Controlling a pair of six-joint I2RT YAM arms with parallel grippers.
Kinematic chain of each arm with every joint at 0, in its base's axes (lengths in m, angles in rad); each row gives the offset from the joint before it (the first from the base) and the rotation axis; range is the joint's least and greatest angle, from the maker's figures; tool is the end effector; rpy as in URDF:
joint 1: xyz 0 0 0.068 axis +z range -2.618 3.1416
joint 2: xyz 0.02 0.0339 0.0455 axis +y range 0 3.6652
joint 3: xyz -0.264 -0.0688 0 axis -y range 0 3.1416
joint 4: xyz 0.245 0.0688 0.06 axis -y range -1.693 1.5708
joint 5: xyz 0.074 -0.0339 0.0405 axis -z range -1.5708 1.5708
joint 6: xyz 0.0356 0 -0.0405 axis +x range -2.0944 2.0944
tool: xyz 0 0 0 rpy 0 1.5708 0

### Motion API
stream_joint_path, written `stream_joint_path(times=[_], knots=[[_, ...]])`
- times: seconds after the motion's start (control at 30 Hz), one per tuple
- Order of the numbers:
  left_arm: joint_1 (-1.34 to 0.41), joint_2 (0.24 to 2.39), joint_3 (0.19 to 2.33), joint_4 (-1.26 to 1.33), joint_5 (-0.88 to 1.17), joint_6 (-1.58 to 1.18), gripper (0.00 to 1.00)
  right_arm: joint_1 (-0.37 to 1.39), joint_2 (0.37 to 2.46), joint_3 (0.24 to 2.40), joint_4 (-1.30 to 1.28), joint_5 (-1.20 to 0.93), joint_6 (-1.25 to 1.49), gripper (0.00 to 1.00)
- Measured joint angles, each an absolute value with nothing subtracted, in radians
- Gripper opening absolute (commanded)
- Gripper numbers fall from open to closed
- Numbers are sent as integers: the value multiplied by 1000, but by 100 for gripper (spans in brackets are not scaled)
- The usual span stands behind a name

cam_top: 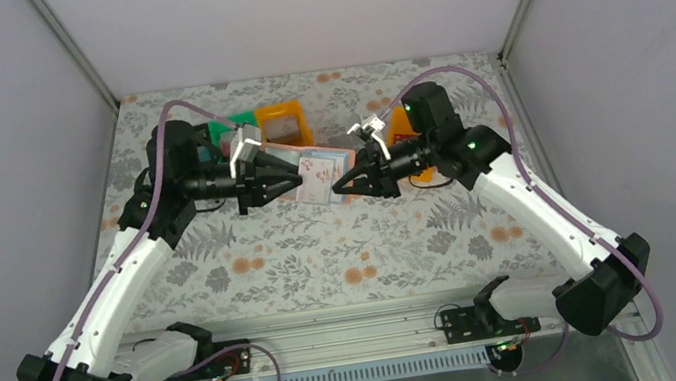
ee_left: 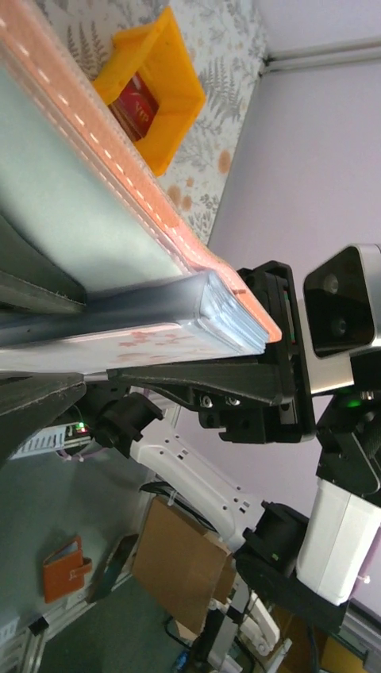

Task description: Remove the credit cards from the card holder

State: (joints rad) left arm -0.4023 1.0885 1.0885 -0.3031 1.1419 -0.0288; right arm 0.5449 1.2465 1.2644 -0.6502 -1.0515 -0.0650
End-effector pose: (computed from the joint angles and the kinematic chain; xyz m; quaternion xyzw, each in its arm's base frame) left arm 0.1965 -0.1188 0.3809 0.4404 0.6067 -0.5320 0.3936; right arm 0.2009 0.1579 0.3739 -0.4481 0.6677 0.5277 0.2736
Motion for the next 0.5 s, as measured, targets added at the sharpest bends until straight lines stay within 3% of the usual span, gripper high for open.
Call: stream_joint_path(times=[0.03,0.07,0.5], knots=[[-403,1092,1089,-304,1137,-28,4,544,1246,1264,-652,-1051,-65,4],[-405,1096,1089,-305,1134,-26,2,543,1247,1264,-654,-1052,-66,4],[-360,1113,1129,-368,1160,13,2,484,1222,1262,-697,-1071,-127,4]])
